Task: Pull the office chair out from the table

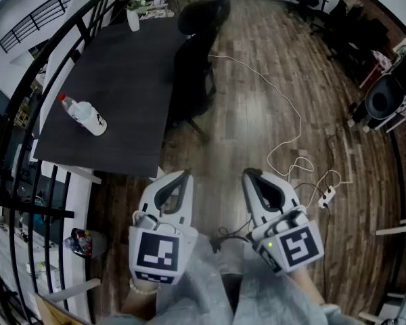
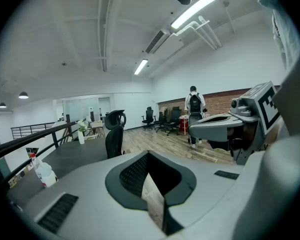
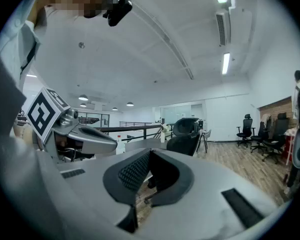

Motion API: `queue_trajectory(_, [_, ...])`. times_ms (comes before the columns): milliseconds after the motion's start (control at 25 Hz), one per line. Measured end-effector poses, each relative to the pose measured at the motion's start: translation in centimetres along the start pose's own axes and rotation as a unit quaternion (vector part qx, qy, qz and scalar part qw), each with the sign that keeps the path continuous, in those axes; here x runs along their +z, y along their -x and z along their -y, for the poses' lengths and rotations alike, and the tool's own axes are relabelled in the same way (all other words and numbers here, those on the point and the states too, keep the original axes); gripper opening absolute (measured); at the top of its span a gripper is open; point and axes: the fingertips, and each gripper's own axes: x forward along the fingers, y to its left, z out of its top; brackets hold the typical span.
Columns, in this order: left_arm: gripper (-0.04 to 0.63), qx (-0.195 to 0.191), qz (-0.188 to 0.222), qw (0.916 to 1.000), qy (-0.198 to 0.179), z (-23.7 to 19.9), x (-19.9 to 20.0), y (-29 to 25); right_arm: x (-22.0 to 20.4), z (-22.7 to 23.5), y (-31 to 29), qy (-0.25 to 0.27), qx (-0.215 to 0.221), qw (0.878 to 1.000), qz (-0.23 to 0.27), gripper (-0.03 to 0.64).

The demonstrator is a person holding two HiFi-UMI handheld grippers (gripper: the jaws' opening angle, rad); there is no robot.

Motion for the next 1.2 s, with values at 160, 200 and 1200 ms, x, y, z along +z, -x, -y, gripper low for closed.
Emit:
queue_trajectory(160, [-0.001,-0.001,0.001,1.0,0.002,0.1,0.1,-0.4,0.0,0.4,-0.1,0.0,0.0,1.0,-0.001,0.003])
queue_trajectory(200, [-0.001,-0.001,0.002,1.0,0.0,0.1,0.1,-0.5,0.0,0.5,-0.1,0.0,-0.001,1.0,-0.001,0.003])
queue_trajectory(1200, [0.0,0.005,0.003,0.9999,-0.01,6.0,2.7,-5.1,-0.6,8.3,3.3,-0.014,-0.006,1.0,0.003,0.003])
